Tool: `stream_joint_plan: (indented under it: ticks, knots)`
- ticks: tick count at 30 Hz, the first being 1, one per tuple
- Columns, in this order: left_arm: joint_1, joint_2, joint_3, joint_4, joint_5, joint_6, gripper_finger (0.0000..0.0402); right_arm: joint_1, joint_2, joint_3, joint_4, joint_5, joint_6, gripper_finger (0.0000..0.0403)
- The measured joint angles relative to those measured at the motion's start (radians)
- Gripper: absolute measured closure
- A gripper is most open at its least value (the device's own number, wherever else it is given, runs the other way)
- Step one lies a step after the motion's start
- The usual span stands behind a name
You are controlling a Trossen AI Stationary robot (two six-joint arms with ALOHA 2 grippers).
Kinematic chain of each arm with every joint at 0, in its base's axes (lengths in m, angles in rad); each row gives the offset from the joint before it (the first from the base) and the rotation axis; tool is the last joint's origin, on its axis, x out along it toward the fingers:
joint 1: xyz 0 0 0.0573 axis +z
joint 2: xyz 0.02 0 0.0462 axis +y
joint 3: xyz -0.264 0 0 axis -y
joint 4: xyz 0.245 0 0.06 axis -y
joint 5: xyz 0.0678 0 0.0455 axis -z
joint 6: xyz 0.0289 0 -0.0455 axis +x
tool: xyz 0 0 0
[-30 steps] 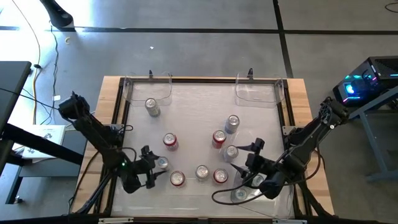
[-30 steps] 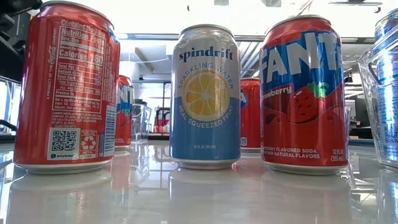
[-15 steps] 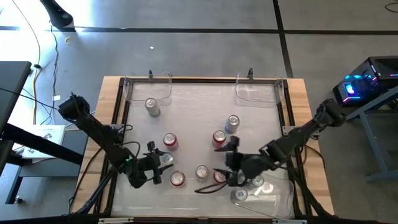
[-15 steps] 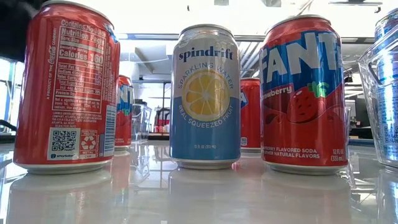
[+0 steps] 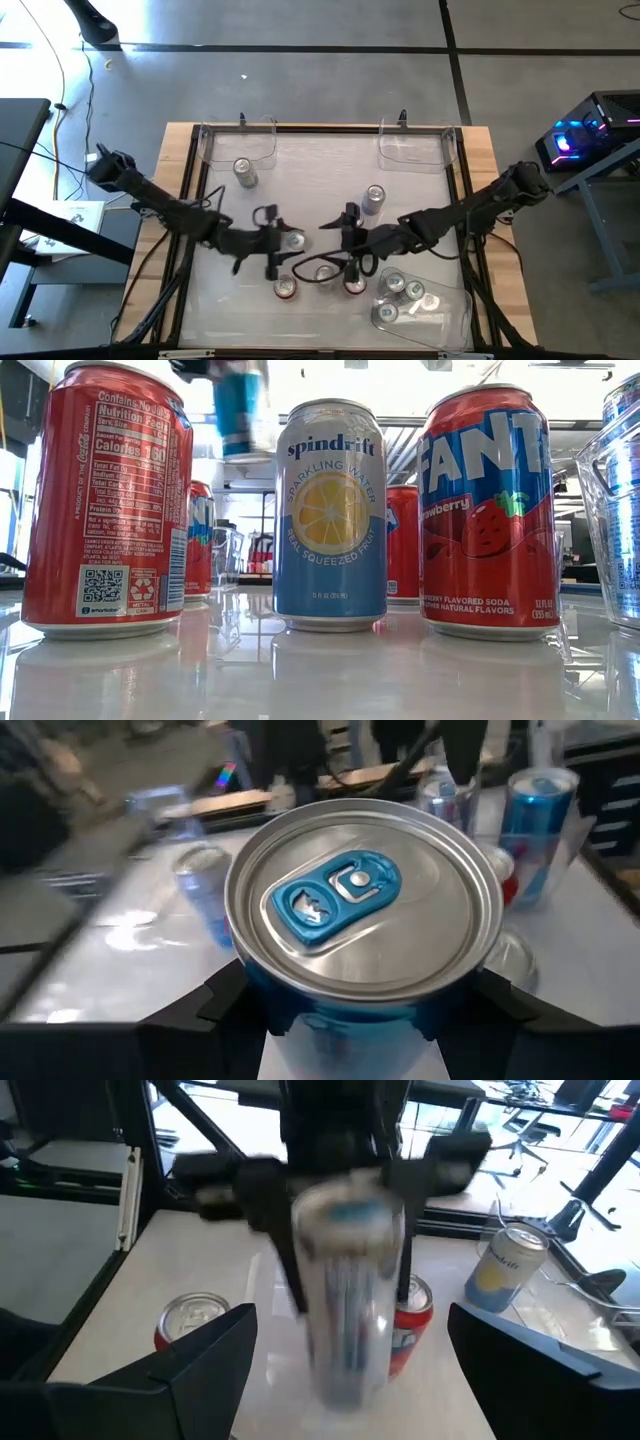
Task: Sort soda cans
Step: Move the blue soda can to the center
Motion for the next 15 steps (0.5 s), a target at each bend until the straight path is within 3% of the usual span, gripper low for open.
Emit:
stream_joint_plan:
  ticks: [3,15]
  knots:
    - [0.079,0.056,-0.002,0.010,0.107,-0.014,0.0192,-0.002,-0.002,0.000,0.004,0.000,-0.001,0.0077]
    - [0.223,0.290,-0.002,0.139,0.261,-0.088,0.0192,-0.012,0.008,0.000,-0.113,0.000,0.101,0.0077]
